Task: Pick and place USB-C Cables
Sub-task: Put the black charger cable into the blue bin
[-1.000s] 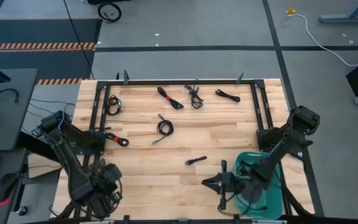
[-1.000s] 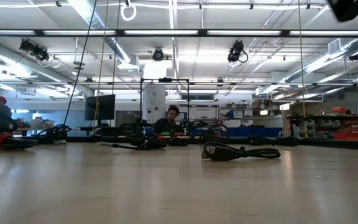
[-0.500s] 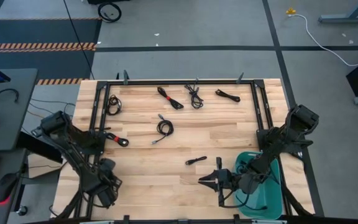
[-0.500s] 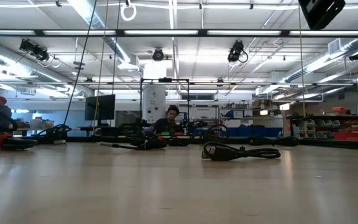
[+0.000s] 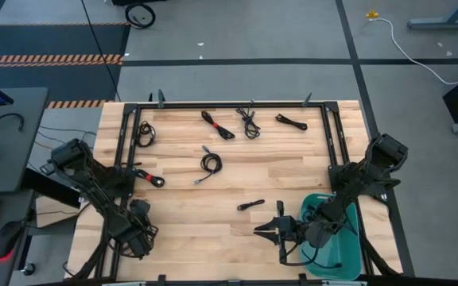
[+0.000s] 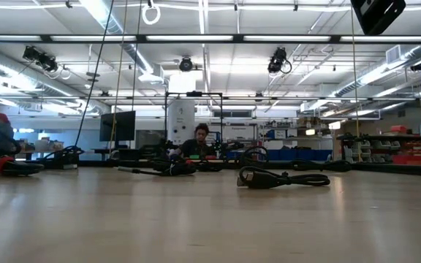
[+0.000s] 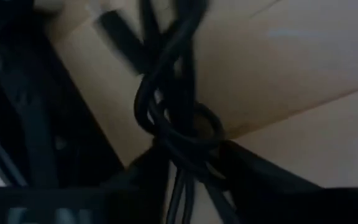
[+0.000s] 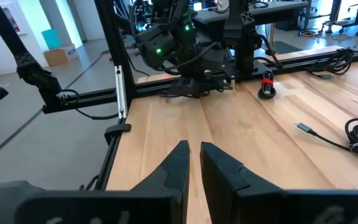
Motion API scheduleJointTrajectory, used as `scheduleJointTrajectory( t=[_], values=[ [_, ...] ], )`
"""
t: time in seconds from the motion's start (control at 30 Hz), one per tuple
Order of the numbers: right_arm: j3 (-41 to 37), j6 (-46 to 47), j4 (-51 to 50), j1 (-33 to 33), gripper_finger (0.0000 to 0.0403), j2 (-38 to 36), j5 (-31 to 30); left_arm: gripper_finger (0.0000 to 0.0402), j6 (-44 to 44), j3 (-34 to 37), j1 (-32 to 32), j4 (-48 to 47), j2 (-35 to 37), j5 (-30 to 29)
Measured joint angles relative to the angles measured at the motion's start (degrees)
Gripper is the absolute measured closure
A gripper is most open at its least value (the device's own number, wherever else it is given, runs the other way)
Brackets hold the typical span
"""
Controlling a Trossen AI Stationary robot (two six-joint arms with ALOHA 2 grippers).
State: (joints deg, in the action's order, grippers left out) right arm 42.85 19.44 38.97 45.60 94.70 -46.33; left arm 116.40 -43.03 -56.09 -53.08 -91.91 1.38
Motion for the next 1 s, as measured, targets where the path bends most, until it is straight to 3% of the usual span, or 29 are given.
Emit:
scheduleJointTrajectory(
  t=[0.13, 0.27, 0.3, 0.47, 0.53, 0.6, 0.7, 0.83, 0.93, 1.0],
  values=[
    [0.0, 0.02, -0.01, 0.21, 0.0358, 0.0, -0.02, 0.0348, -3.07, 0.0, -0.05, 1.18, -0.1, -2.49],
    [0.0, -0.08, -0.16, 1.36, 0.0359, 0.0, -0.26, 0.0362, -5.5, -0.08, -0.45, 2.45, 0.69, -7.39],
    [0.0, -0.1, -0.2, 1.69, 0.036, 0.0, -0.69, 0.0362, -6.24, -0.44, -0.71, 2.89, 1.14, -10.63],
    [0.02, 0.24, -1.17, 2.47, 0.0364, 0.0, -4.08, 0.0362, -14.21, -0.56, 0.55, 13.92, 3.46, -40.7],
    [0.02, 0.64, -1.5, 2.36, 0.0364, 0.0, -4.14, 0.0362, -24.51, -0.05, 1.76, 24.68, 3.51, -49.48],
    [0.04, 1.42, -1.69, 1.63, 0.0365, 0.0, -3.15, 0.0362, -40.03, 0.44, 3.92, 37.06, 3.53, -54.49],
    [0.03, 1.57, -1.25, 0.2, 0.0363, 0.02, 1.07, 0.0362, -66.45, 0.61, 7.79, 56.75, 3.18, -54.48],
    [0.04, 1.55, -0.24, -2.19, 0.0359, 0.02, 8.07, 0.0362, -93.97, 0.57, 12.54, 79.48, 2.61, -45.37],
    [0.02, 0.12, 2.91, -3.97, 0.0356, 0.02, 10.83, 0.036, -104.29, 0.5, 15.71, 88.51, 2.11, -37.98],
    [0.04, -1.74, 6.16, -5.33, 0.0348, 0.02, 11.04, 0.036, -106.57, 0.4, 17.45, 90.67, 2.14, -35.16]
  ],
)
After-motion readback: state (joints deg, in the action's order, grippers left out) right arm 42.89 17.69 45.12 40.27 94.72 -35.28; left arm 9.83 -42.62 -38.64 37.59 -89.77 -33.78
